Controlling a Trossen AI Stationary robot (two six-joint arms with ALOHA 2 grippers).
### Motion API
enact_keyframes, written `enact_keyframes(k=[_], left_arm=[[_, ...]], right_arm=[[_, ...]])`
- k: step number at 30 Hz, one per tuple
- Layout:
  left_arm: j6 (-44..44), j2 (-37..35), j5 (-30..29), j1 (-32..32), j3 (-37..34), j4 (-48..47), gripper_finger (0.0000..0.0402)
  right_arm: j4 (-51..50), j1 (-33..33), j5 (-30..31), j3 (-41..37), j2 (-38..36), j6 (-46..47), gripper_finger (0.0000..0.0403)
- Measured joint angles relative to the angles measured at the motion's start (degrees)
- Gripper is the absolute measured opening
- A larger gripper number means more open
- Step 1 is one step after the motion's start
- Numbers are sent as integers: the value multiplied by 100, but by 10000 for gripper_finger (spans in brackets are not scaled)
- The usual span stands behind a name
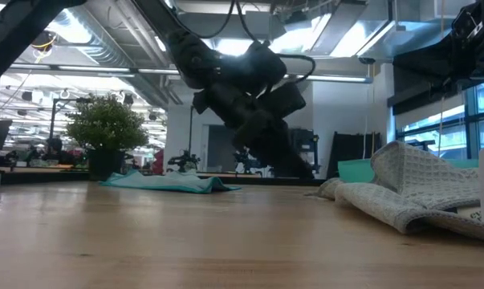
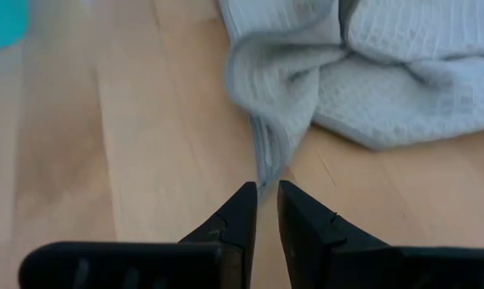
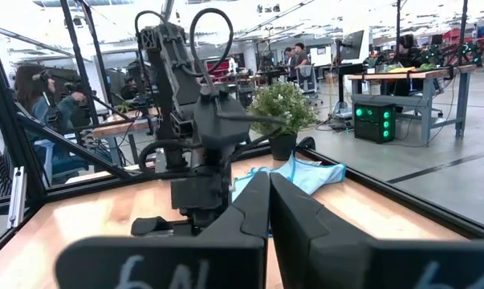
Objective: Roll microfiber towels into tight, uniform cylinder then place into a basket
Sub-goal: Put the towels into the green bin
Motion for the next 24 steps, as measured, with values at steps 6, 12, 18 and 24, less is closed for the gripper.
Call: enact_keyframes(k=[6, 12, 18, 24], left_arm=[[2, 116, -7, 0, 8, 91, 50], [9, 207, -28, -13, 0, 190, 50], [382, 218, -410, -11, -2, 174, 50], [450, 218, -492, -15, -2, 131, 50]], right_arm=[[-2, 1, 0, 1, 0, -4, 14], [-2, -1, 0, 2, 0, -4, 14], [0, 1, 0, 2, 0, -2, 14], [0, 1, 2, 2, 0, -2, 14]])
